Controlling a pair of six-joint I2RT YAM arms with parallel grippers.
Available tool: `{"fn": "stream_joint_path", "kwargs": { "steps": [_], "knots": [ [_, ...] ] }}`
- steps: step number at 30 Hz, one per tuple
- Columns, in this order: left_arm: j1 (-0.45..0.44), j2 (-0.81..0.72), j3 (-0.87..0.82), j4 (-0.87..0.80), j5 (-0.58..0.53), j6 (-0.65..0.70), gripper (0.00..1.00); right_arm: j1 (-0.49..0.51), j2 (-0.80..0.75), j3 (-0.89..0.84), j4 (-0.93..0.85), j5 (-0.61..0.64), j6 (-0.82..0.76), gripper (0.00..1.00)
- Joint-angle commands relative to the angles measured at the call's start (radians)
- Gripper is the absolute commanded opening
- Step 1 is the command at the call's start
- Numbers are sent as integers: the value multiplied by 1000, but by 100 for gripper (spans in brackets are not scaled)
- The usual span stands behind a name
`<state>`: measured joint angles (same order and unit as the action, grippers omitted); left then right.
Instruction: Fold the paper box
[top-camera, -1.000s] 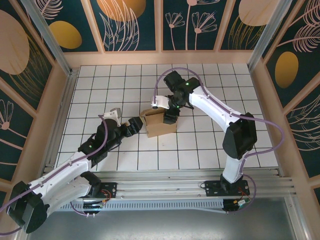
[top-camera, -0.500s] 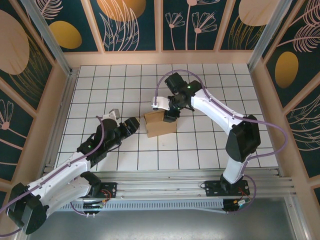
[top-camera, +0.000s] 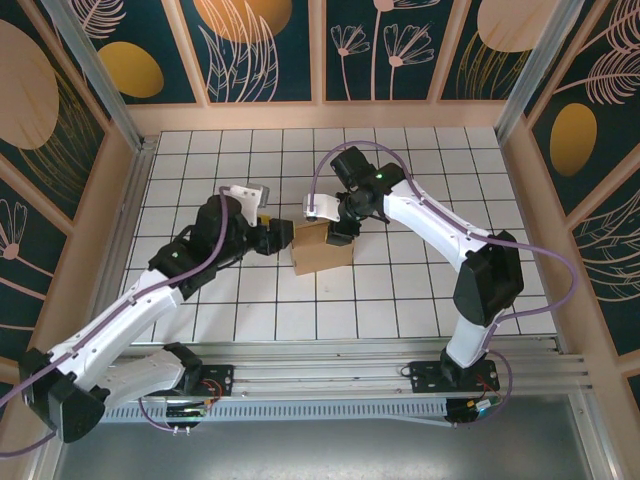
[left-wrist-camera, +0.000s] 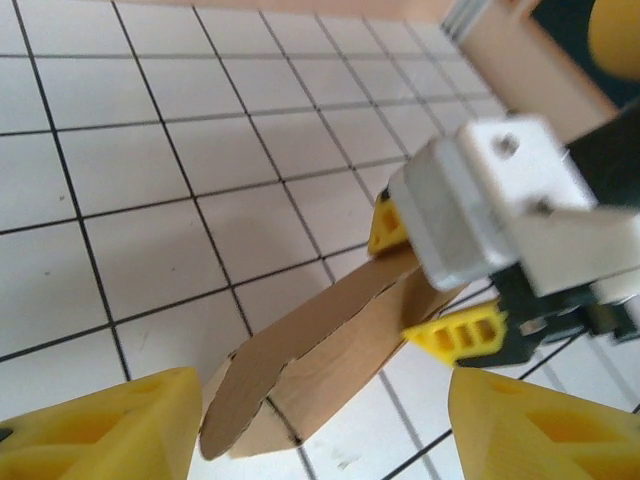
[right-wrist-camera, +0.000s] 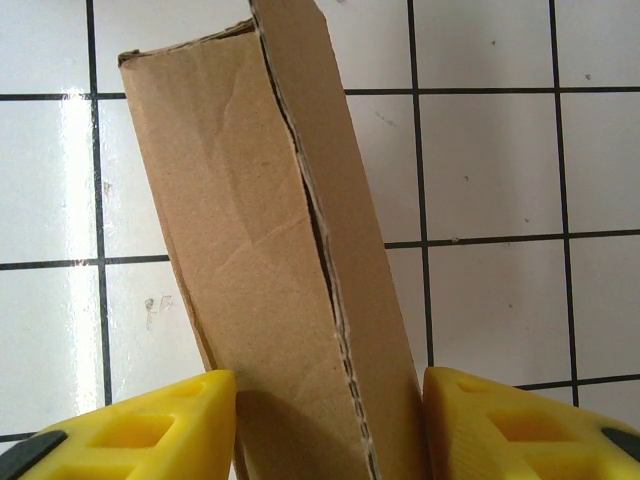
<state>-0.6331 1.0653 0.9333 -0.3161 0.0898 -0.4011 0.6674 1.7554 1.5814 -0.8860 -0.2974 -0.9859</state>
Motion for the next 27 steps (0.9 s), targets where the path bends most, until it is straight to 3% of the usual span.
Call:
{"fn": "stream_joint_path", "kwargs": {
  "steps": [1,4,8,15,23,27],
  "knots": [
    [7,33,25,-106,-27,107,64,2,-12,-22,-5,6,-8,51],
    [6,47,33,-115,-97,79,60,1,-15,-23,-6,4,-9,51],
    [7,76,22,-113,-80,67,57,-2,-24,-35,1,1,-10,51],
    [7,111,-5,-37,-50,-7,34,-2,-22,-35,1,-3,-9,51],
    [6,157,-2,-40,-45,-29,27,-1,-28,-34,2,-5,-7,51],
    [7,162,7,-27,-36,-74,14,-2,-28,-33,2,-6,-4,51]
  ]
}}
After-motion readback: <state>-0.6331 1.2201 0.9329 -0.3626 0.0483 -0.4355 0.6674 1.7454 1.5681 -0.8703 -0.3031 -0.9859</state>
